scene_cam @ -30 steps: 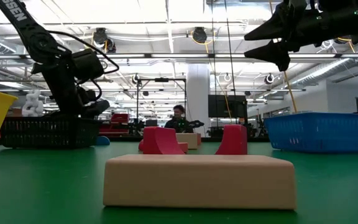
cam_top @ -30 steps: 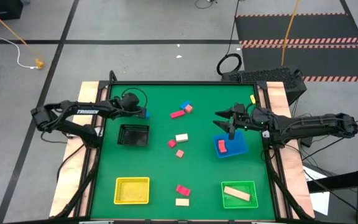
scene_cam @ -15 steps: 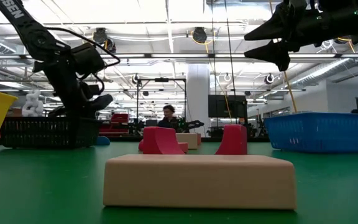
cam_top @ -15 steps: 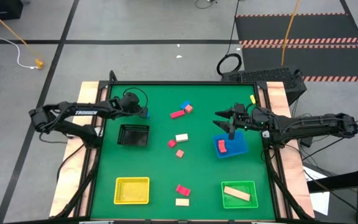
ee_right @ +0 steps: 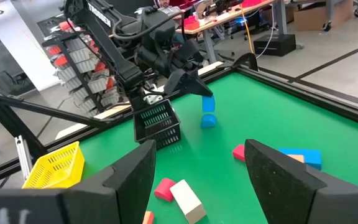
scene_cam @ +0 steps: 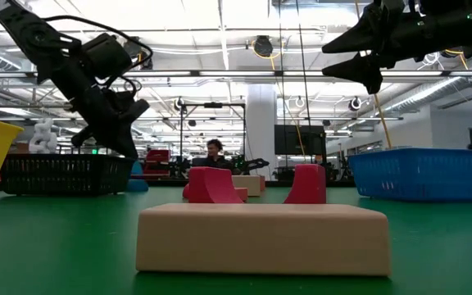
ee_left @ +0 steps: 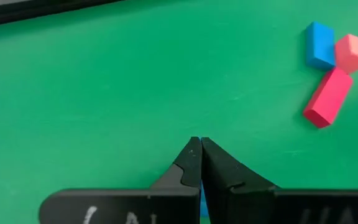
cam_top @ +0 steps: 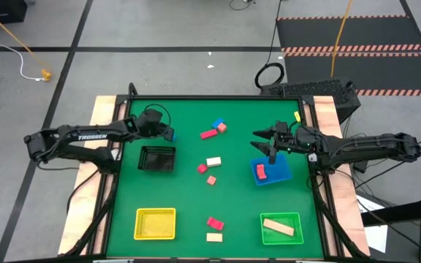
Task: Sort & place blocks by color
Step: Put the left blue block into the black bin
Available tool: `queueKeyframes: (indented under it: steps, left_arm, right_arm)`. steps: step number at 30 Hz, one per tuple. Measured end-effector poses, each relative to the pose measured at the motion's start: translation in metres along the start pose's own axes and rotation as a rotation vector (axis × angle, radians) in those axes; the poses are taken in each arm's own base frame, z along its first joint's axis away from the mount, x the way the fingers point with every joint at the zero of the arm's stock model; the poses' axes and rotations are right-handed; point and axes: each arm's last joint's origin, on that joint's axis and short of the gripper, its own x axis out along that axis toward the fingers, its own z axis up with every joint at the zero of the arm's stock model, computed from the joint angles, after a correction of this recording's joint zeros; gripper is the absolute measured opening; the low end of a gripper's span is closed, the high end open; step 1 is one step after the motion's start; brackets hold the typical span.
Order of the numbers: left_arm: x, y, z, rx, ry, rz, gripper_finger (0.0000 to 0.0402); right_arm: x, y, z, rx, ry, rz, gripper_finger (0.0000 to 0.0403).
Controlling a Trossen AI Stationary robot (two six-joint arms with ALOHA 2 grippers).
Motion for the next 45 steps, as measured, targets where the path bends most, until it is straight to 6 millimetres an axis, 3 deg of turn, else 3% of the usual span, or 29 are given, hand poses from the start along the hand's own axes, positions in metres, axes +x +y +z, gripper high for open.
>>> queueKeyframes:
  steps: [8, 15, 28, 36, 45]
  left_arm:
    - [-0.006, -0.009, 0.000, 0.025, -0.006, -0.099, 0.0000]
    - [-0.034, -0.019, 0.003, 0.056, -0.070, -0.227, 0.0000]
    - [-0.078, -0.028, -0.043, 0.093, 0.231, -0.338, 0.0000]
    - [-0.078, -0.020, -0.057, 0.098, 0.272, -0.149, 0.0000]
    - [-0.075, -0.020, -0.060, 0.089, 0.284, -0.131, 0.0006]
  right_arm:
    - [0.000, 0.000, 0.000, 0.002, 0.000, 0.000, 0.0238]
    - [0.000, 0.000, 0.000, 0.002, 0.000, 0.000, 0.0238]
    - [0.000, 0.000, 0.000, 0.002, 0.000, 0.000, 0.0238]
    - [0.000, 0.000, 0.000, 0.002, 0.001, 0.003, 0.0238]
    - [0.000, 0.000, 0.000, 0.002, 0.003, 0.008, 0.0238]
